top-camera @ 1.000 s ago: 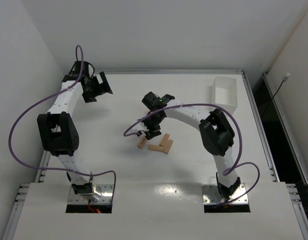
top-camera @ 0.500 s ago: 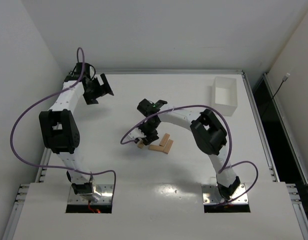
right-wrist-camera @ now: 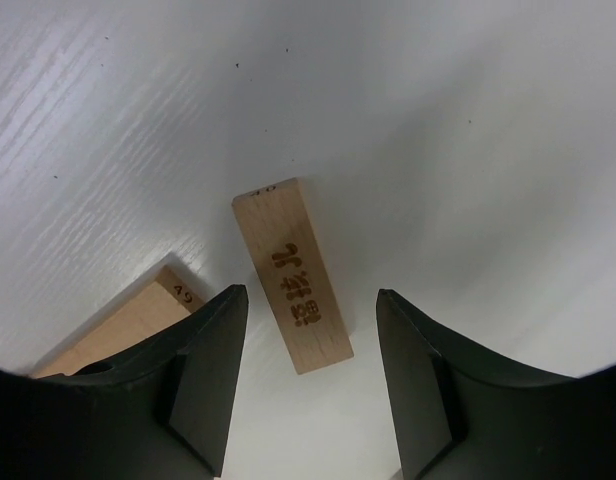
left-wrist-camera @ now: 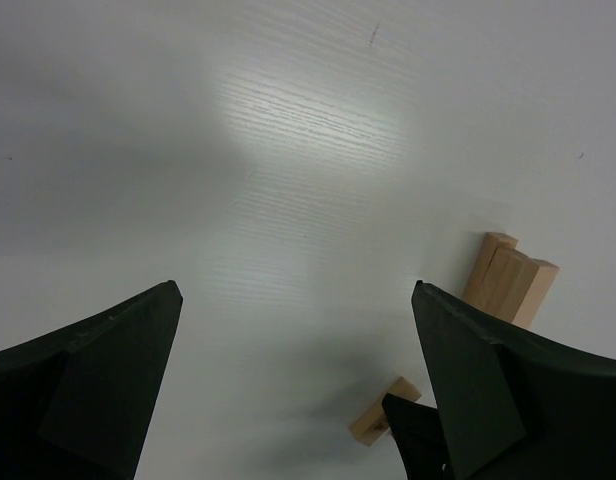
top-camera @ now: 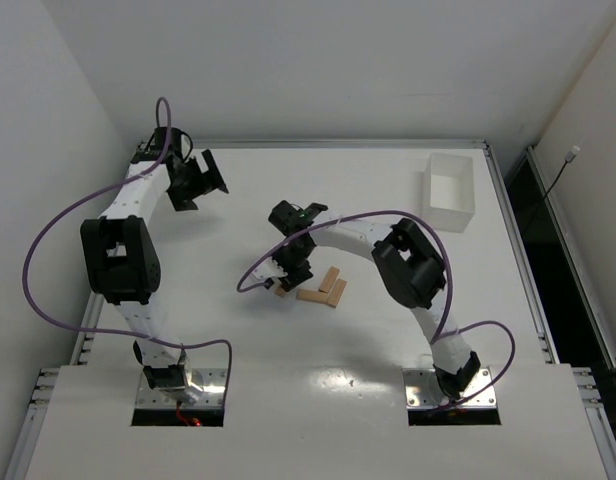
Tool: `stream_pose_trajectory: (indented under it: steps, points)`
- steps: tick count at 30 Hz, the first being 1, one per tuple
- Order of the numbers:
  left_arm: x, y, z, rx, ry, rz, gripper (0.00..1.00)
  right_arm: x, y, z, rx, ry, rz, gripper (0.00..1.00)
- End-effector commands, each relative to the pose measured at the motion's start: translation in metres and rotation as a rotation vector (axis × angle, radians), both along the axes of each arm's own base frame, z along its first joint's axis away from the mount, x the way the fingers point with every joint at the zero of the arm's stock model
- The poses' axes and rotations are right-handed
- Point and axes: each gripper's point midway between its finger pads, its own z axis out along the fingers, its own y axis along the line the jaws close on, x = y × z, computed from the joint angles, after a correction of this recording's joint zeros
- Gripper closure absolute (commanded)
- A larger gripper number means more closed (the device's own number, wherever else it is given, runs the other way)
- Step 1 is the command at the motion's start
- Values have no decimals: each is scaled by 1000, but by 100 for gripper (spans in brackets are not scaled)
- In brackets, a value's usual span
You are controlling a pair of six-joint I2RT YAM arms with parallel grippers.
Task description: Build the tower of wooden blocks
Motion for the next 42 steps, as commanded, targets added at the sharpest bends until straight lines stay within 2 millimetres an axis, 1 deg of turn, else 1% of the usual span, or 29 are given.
stream_pose_trajectory:
  steps: [1,3,4,6,8,12,13,16,17,18,20,23,24,25,26,27,28,29,30,31,32,33,34,36,38,39,40,41,42]
  points:
    - [9,9,9,-12,-37,22,0,7,16,4,41,-24,27,49]
    - [9,9,9,-12,-37,22,0,7,17,7,41,-24,27,50]
    - [9,9,9,-12,-37,22,0,3,18,3,34,-18,36,50]
    - [9,9,9,-12,-37,22,0,6,16,2,19,-34,31,53]
    - [9,9,9,-12,-37,22,0,2,18,-3,12,-28,40,57]
    - [9,9,5,-13,-28,22,0,4,14,-8,-17,-32,18,67]
    - [9,9,5,-13,-28,22,0,4,14,-8,-17,-32,17,74]
    - [7,11,1,-6,-18,27,0,1,10,-9,-36,-4,-22,86]
    - [8,10,-1,-11,-18,35,0,-2,7,-9,-42,5,-33,93]
    - [7,10,3,-11,-27,35,0,-5,4,-11,-56,24,-59,96]
    - [5,12,-1,-3,-16,41,0,-11,0,1,-49,42,-99,100]
    - [1,14,2,27,-20,62,0,-7,1,29,-3,80,-216,100]
    - [-2,16,-3,34,-4,78,0,-6,-1,36,0,119,-293,100]
    - [-2,13,3,45,-19,73,0,-4,-3,45,13,140,-342,100]
    - [-3,15,3,57,-25,82,0,-2,1,63,51,140,-393,100]
    - [-3,18,8,97,-38,108,0,6,2,73,78,171,-530,100]
    - [-5,14,4,118,-27,103,0,12,3,84,95,160,-596,100]
    - [-8,14,12,137,-41,108,0,22,0,94,117,156,-675,100]
    - [-12,21,11,165,-35,147,0,30,0,113,159,137,-759,100]
    - [-16,18,7,171,-32,150,0,49,-5,119,175,106,-957,100]
    - [-15,15,9,176,-47,158,0,57,-9,123,175,88,-1045,100]
    - [-18,20,14,199,-58,176,0,66,-8,135,203,74,-1110,100]
    - [-19,20,10,192,-56,187,0,73,-13,139,215,85,-1244,100]
    - [-22,20,9,191,-59,188,0,91,-24,152,252,104,-1395,100]
    - [-22,18,13,181,-68,181,0,105,-39,145,249,168,-1586,100]
    - [-23,17,13,195,-69,141,0,114,-41,153,270,189,-1639,100]
    - [-20,17,17,203,-82,129,0,117,-45,151,259,215,-1685,100]
    - [-21,20,17,221,-83,120,0,122,-56,146,241,250,-1794,100]
    - [-18,16,22,227,-98,102,0,127,-59,140,236,268,-1831,100]
